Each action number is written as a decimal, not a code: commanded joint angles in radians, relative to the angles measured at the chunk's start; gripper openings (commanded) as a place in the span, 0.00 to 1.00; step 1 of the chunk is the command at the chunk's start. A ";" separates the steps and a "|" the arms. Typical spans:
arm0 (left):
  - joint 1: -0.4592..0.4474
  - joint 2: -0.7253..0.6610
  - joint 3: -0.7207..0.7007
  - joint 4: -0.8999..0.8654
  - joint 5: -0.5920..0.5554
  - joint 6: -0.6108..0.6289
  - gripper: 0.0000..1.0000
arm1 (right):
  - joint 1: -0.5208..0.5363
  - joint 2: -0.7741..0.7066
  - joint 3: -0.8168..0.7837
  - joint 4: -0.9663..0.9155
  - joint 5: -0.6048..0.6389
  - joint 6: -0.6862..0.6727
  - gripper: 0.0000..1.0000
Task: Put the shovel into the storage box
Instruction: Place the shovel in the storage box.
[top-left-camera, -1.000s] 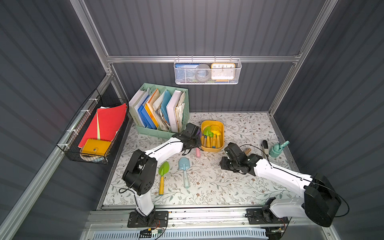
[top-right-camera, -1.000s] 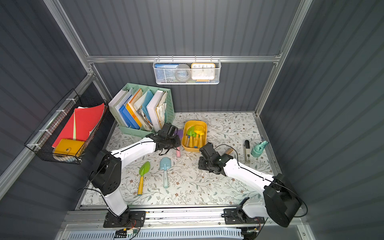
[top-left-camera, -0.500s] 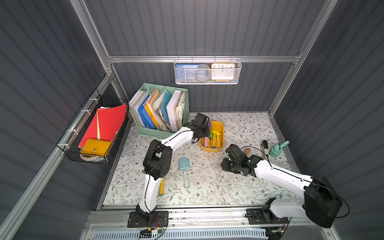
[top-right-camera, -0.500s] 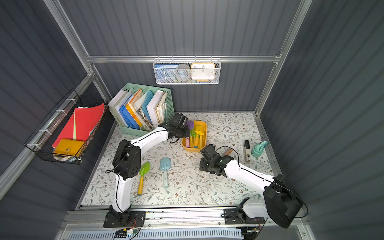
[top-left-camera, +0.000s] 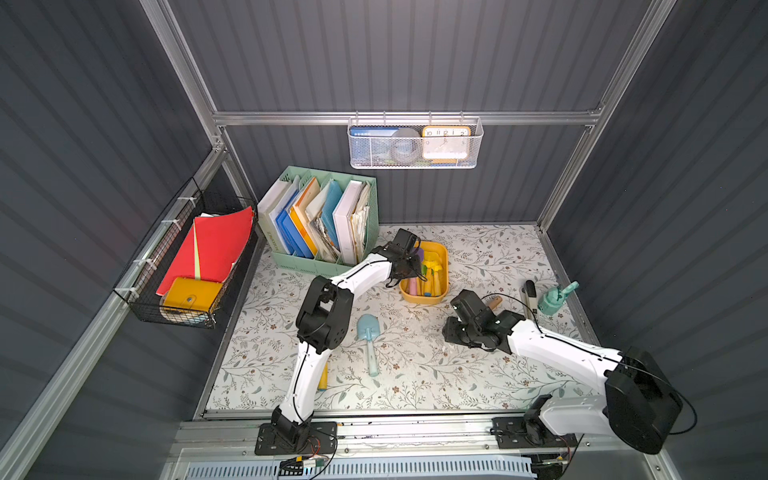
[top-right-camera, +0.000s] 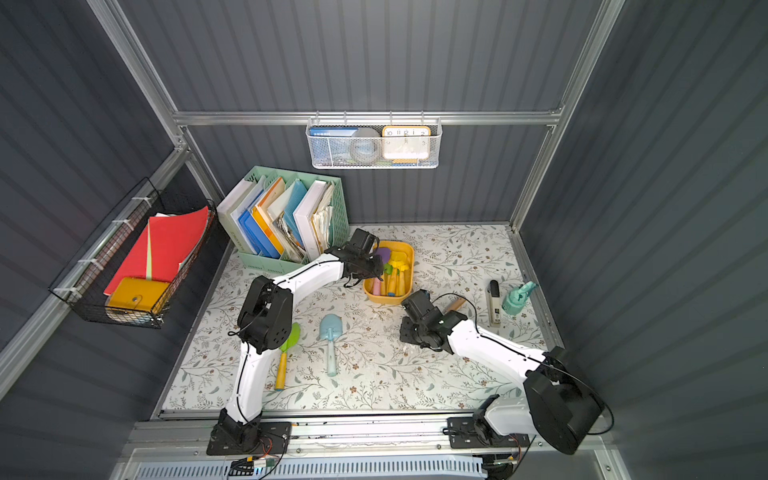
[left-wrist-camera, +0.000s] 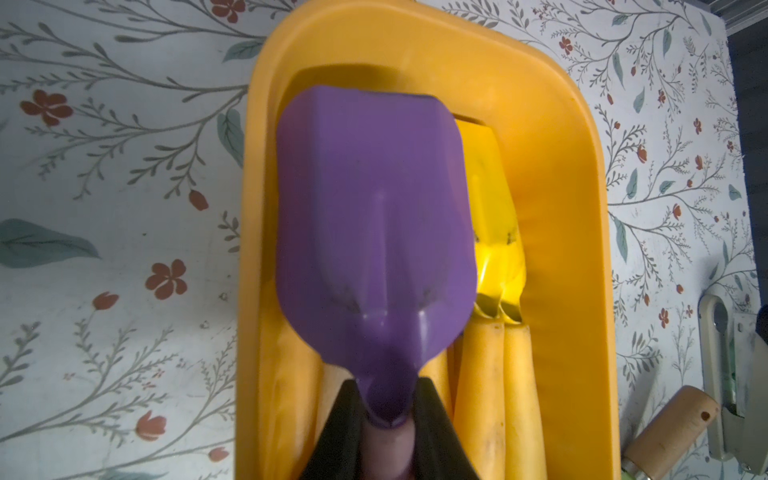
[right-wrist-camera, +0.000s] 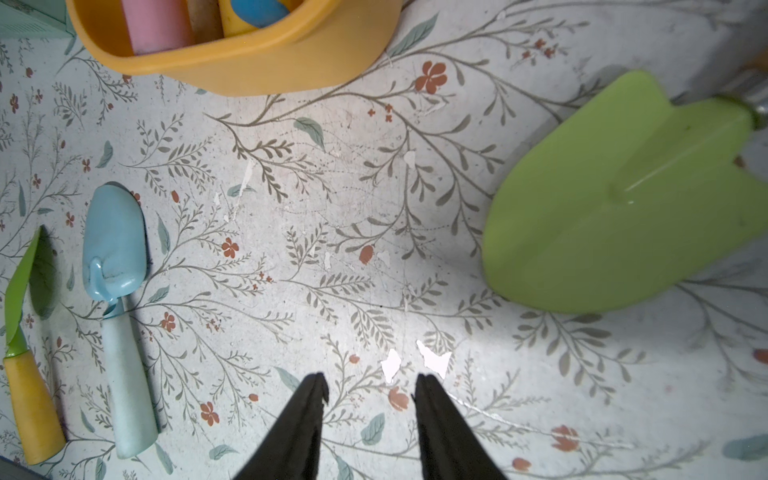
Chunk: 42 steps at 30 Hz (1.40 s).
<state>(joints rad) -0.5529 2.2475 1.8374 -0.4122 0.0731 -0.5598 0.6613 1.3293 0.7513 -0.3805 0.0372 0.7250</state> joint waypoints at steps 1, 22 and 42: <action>-0.002 0.001 0.010 -0.025 -0.025 0.019 0.32 | -0.002 0.011 -0.003 0.003 -0.004 0.007 0.41; -0.018 -0.247 -0.180 0.041 -0.068 0.012 0.54 | -0.009 -0.045 0.038 -0.048 0.006 -0.022 0.43; -0.018 -0.548 -0.584 0.066 -0.150 -0.099 0.64 | -0.002 -0.091 0.090 -0.043 -0.124 -0.149 0.53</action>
<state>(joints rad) -0.5690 1.7435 1.2900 -0.3325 -0.0486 -0.6186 0.6563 1.2388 0.8124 -0.4183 -0.0578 0.6075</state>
